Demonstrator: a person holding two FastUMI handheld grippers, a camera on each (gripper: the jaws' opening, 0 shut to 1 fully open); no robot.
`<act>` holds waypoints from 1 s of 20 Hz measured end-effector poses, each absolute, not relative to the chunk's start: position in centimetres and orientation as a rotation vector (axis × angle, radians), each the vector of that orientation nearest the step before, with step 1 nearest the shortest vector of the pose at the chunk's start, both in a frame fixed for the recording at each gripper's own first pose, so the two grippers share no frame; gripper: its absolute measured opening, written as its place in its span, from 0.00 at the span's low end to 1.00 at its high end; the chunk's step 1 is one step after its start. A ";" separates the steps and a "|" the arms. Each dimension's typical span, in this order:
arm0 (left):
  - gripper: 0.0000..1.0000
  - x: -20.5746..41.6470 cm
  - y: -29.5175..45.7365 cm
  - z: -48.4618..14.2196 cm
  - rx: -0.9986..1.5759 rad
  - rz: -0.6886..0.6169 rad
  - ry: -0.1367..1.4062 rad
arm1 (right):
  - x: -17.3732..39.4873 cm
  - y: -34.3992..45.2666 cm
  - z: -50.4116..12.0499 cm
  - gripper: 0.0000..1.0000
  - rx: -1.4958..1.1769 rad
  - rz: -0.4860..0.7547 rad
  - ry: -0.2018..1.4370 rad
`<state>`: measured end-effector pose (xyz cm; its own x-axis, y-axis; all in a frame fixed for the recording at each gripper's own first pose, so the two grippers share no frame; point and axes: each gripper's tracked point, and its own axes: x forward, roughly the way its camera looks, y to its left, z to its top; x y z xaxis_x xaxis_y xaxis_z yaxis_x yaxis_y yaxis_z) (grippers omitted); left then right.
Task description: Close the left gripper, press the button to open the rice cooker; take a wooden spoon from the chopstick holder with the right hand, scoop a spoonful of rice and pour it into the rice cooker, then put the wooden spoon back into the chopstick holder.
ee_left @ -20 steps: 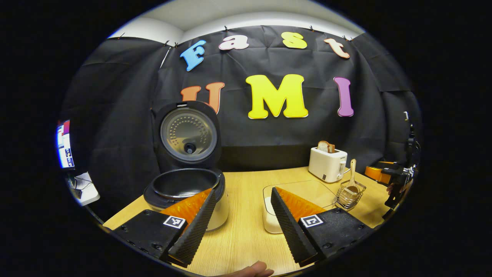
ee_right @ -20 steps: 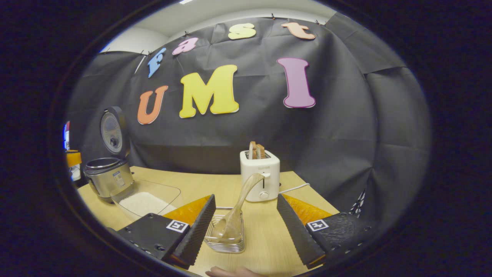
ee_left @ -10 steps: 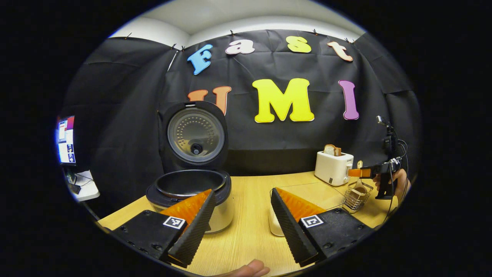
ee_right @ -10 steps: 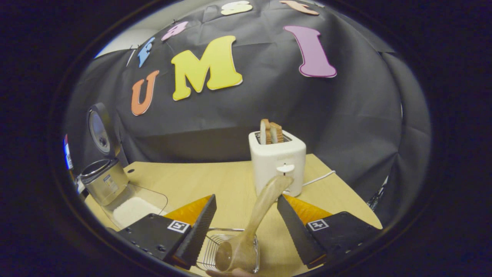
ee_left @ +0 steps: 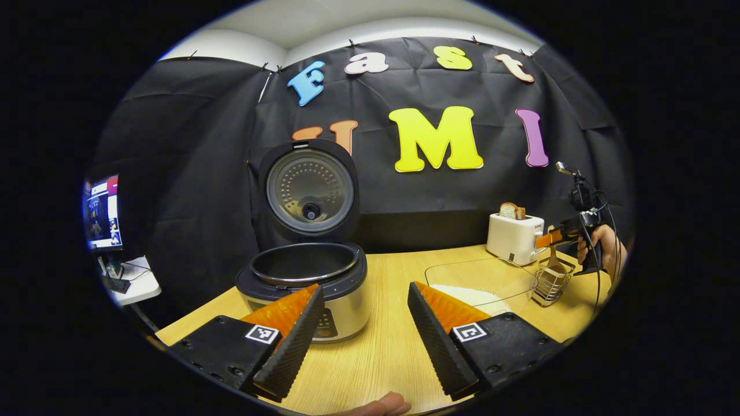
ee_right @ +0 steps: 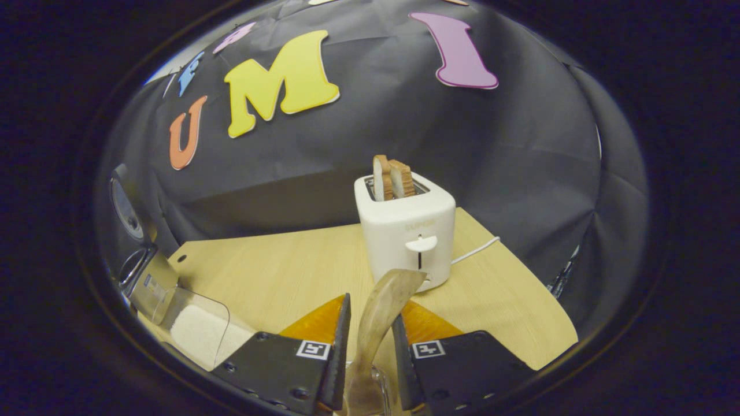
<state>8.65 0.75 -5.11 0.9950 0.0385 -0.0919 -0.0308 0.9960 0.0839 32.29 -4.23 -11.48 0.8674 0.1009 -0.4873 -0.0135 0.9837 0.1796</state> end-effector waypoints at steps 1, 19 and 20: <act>0.93 8.6 0.9 -5.1 0.081 0.034 0.093 | 32.3 -4.2 -11.8 0.36 0.168 0.060 0.532; 0.93 5.8 4.4 -1.7 0.000 0.092 0.040 | 27.9 -2.2 -5.9 0.09 0.054 0.117 0.408; 0.93 5.5 4.7 -1.4 -0.005 0.095 0.036 | 27.4 -2.0 -5.1 0.09 0.036 0.113 0.386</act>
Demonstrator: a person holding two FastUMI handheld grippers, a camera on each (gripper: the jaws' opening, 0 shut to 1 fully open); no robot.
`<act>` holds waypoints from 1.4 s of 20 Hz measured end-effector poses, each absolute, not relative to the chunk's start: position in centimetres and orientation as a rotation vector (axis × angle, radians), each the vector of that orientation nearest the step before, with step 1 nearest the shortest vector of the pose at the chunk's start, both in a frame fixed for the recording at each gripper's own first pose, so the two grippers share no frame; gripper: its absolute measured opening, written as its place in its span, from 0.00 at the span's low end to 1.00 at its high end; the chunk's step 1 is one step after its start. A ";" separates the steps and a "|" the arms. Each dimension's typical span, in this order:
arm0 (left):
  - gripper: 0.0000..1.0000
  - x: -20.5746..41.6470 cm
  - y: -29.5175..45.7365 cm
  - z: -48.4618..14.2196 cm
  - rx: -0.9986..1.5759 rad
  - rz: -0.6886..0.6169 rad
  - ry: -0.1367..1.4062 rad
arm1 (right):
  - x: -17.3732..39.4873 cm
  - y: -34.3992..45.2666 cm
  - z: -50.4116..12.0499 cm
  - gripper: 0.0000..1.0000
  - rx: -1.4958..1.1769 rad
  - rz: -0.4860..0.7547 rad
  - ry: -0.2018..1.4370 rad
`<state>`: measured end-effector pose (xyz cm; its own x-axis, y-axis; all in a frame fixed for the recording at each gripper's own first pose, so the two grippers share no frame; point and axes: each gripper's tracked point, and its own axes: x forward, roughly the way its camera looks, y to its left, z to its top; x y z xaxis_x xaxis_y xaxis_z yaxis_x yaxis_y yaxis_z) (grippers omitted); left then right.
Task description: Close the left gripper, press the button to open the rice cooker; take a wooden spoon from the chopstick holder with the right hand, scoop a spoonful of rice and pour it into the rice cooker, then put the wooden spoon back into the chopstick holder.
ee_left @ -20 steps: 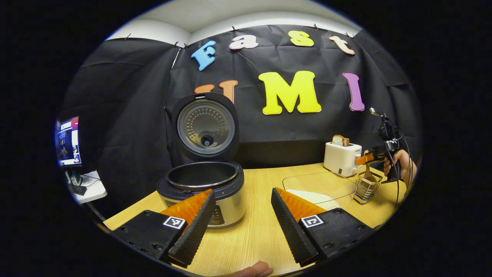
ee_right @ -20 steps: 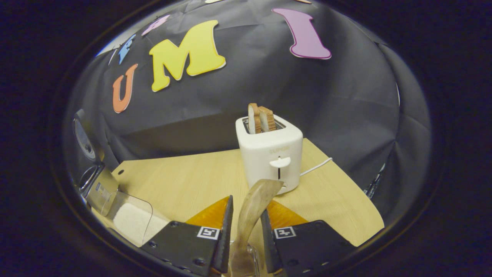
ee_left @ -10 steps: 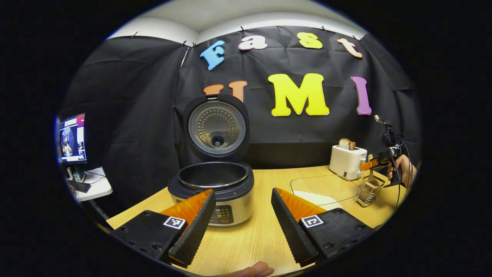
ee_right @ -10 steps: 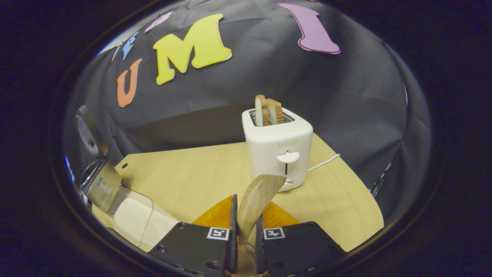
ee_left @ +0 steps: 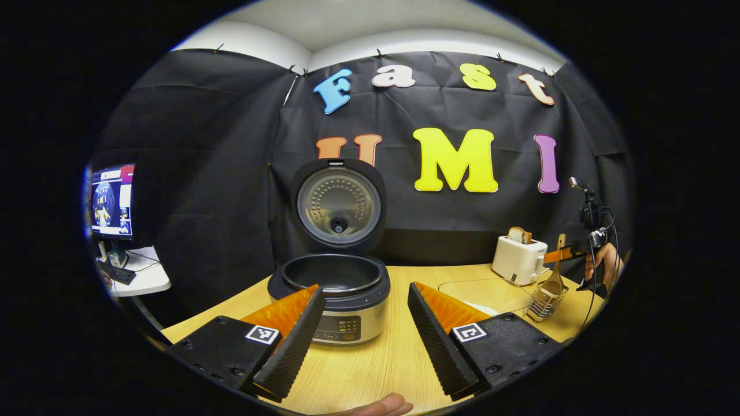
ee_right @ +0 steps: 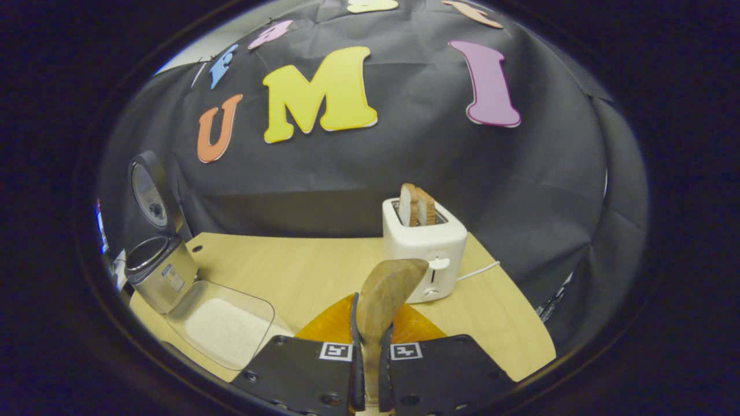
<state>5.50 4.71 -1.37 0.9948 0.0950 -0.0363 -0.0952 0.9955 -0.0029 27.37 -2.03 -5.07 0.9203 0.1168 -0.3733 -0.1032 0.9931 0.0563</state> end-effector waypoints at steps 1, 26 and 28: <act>0.93 5.3 5.1 -1.2 -0.008 0.099 0.033 | 26.8 -2.0 -4.2 0.09 0.018 0.104 0.366; 0.93 3.1 9.0 0.7 0.019 0.168 0.014 | 25.1 16.8 -2.0 0.09 -0.114 0.013 0.232; 0.93 3.1 9.0 0.8 0.002 0.154 0.011 | 25.3 17.7 -3.7 0.09 -0.152 -0.005 0.248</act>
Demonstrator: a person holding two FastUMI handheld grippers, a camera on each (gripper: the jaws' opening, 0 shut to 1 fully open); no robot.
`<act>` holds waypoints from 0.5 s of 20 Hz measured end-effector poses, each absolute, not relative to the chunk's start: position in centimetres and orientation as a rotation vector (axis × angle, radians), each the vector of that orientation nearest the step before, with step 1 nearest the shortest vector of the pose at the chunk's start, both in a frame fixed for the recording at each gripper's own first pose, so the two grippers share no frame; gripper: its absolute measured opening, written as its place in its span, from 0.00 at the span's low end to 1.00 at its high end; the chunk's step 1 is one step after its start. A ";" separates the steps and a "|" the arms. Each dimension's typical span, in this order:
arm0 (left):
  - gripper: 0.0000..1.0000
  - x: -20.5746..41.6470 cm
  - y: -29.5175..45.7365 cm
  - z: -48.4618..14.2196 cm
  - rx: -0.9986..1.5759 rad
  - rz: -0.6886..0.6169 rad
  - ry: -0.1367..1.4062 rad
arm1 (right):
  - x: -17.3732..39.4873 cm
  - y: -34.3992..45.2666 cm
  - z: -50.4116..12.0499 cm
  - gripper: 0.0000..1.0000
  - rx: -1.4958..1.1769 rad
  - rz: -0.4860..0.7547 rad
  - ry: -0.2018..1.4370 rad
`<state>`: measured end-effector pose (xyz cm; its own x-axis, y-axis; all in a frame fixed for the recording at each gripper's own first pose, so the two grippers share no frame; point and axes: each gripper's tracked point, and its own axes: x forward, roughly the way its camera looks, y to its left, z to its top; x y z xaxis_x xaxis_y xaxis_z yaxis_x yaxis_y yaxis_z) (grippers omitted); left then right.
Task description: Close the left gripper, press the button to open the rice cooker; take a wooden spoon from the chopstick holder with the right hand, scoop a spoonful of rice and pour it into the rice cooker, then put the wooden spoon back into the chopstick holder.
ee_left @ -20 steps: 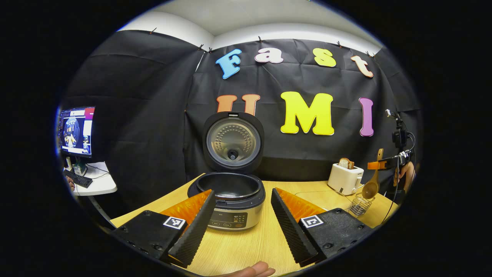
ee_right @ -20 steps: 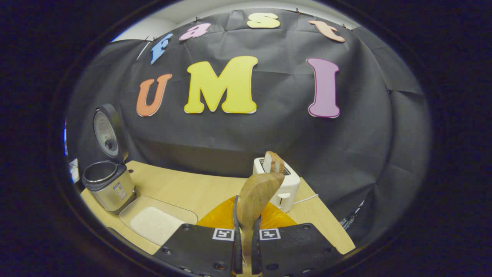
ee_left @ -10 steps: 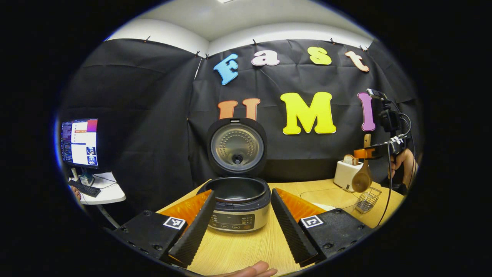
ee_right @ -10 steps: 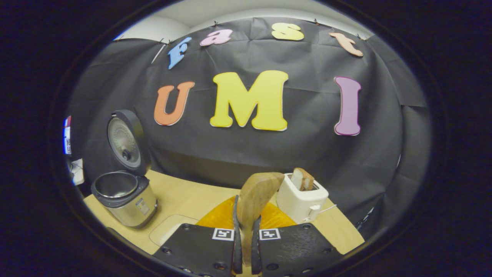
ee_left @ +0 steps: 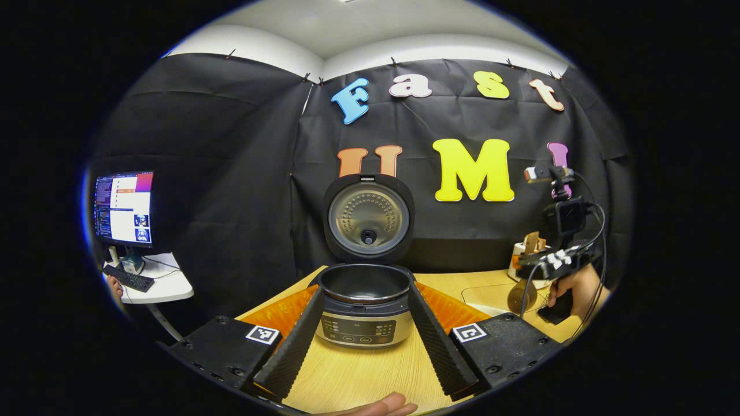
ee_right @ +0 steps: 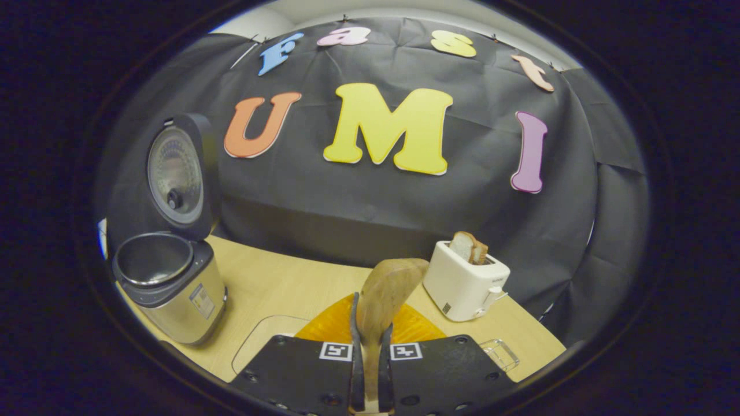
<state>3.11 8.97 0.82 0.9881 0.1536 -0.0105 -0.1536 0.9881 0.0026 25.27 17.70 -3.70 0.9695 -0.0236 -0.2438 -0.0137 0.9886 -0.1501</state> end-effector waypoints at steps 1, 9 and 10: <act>0.93 3.1 8.9 0.9 -0.002 0.149 0.008 | 25.1 18.0 -4.3 0.09 -0.169 -0.016 0.248; 0.93 2.9 8.6 1.2 -0.009 0.101 -0.003 | 25.1 17.2 -6.0 0.09 -0.308 -0.141 0.219; 0.93 2.8 8.7 1.2 -0.008 0.101 -0.003 | 25.1 17.1 -6.5 0.09 -0.302 -0.147 0.236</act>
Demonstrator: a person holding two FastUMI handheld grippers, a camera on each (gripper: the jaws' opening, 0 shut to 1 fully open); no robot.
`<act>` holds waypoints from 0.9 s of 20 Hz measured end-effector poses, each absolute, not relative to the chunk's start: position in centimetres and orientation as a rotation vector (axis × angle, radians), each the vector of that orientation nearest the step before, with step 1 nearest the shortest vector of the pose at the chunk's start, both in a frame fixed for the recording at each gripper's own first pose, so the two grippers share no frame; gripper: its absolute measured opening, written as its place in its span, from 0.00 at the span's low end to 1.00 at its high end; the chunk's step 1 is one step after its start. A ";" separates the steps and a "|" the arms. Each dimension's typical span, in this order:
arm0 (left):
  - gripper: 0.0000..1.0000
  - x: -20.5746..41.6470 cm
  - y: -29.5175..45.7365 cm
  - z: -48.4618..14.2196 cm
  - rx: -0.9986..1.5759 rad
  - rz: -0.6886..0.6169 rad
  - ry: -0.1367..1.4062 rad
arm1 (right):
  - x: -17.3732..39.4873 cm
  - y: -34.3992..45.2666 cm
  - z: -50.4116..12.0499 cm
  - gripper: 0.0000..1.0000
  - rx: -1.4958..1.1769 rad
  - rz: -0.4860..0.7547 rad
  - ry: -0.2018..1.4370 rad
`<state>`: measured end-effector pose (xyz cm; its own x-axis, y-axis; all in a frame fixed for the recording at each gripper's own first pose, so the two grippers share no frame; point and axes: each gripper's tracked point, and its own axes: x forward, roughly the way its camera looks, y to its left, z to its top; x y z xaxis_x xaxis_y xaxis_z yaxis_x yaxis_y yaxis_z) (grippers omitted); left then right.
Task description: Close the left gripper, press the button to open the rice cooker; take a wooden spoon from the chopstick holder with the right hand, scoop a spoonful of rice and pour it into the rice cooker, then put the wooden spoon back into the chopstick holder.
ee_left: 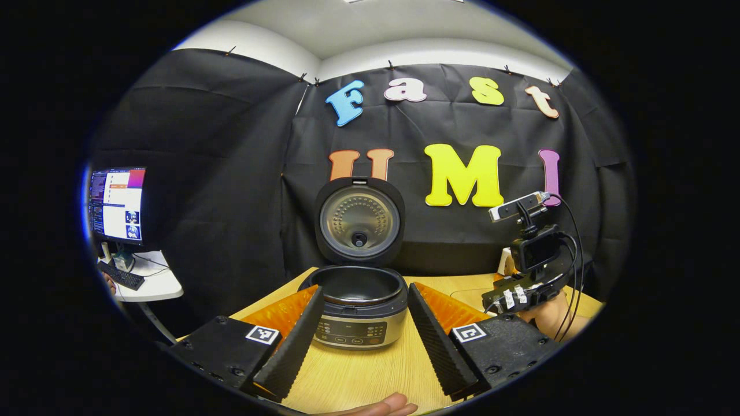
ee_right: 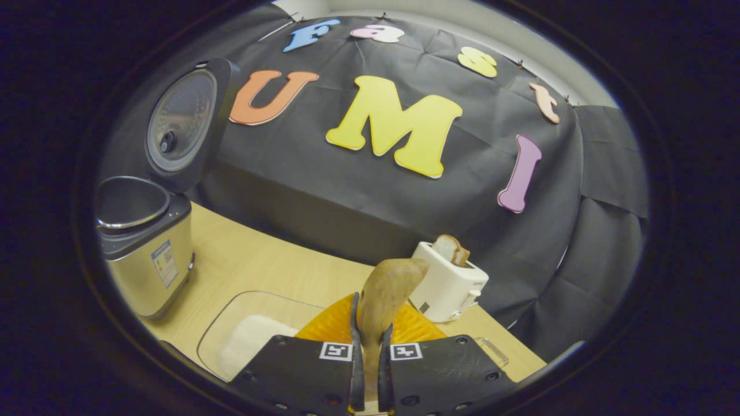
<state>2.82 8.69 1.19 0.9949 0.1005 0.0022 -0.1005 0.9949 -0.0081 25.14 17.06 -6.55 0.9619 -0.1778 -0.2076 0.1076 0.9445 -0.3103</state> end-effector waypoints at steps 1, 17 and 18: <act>0.93 2.8 8.7 1.2 -0.008 0.101 -0.002 | 25.3 16.7 -7.2 0.09 -0.299 -0.154 0.256; 0.93 3.3 9.2 0.3 0.018 0.107 0.021 | 23.1 16.8 -9.5 0.09 0.483 -0.073 0.442; 0.93 3.3 9.1 0.3 0.023 0.109 0.024 | 23.1 16.7 -9.5 0.10 0.496 -0.070 0.444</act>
<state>3.30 9.14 0.31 0.9938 0.1092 -0.0224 -0.1087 0.9938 0.0241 23.12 16.67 -9.53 0.9027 0.0417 -0.4283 0.1706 0.8790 0.4452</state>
